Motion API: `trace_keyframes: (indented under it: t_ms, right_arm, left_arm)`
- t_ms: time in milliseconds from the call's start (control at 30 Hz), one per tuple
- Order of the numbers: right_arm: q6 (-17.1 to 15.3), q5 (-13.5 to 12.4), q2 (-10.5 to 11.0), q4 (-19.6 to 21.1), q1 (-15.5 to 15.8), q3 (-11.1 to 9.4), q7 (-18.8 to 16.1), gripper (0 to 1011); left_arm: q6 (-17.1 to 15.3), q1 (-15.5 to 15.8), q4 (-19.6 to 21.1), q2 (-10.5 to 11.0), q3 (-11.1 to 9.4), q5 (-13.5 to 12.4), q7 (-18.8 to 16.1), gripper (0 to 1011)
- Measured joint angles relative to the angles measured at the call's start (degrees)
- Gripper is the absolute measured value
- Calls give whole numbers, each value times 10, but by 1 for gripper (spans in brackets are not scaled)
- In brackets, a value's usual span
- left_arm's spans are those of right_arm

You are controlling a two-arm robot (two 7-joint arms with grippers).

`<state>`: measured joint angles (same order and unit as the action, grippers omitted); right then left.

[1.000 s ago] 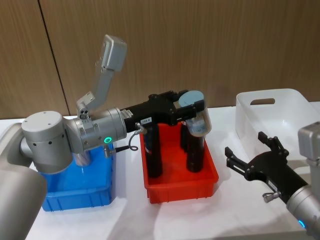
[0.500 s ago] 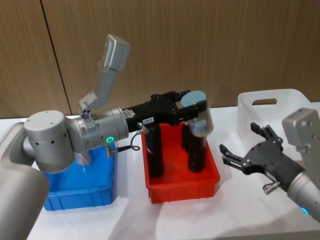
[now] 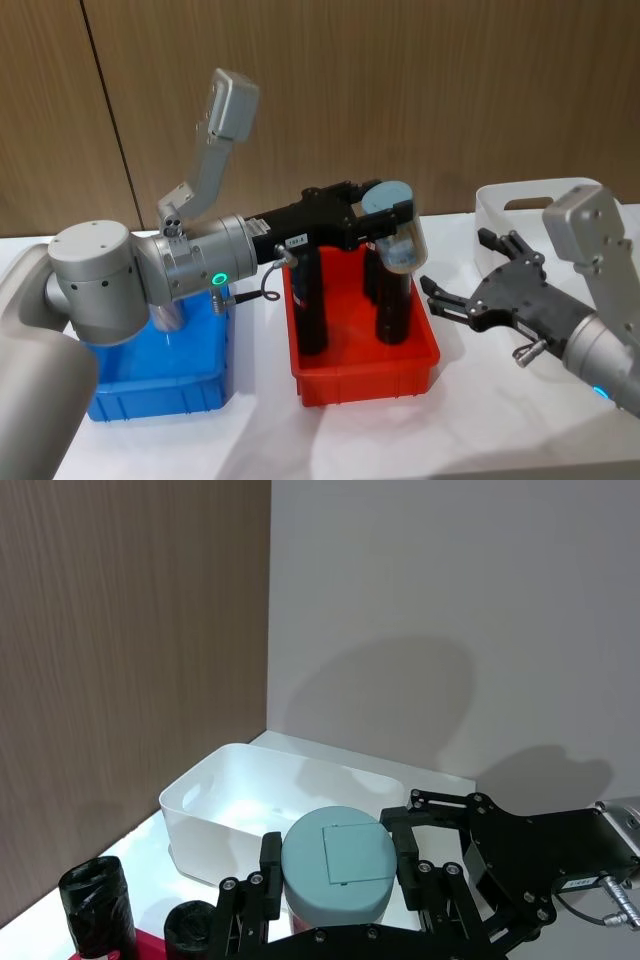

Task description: Pick the cotton swabs from the blue box and place them into the white box.

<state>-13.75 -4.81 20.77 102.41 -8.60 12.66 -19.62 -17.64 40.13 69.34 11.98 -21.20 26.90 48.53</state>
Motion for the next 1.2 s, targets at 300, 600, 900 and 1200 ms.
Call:
trace_keyframes:
  t_ms: [300, 600, 900, 1200]
  right_arm:
    - [-26, -16, -7, -11, -20, 1, -29, 1002]
    - [-47, -31, -15, -26, -40, 3, -50, 1002]
    - [-57, -39, -25, -43, -58, 6, -62, 1002]
    - [-59, -42, -32, -60, -74, 9, -67, 1002]
  left_arm:
    - [0, 0, 0, 0, 0, 0, 0, 660]
    - [0, 0, 0, 0, 0, 0, 0, 660]
    - [0, 0, 0, 0, 0, 0, 0, 660]
    - [0, 0, 0, 0, 0, 0, 0, 660]
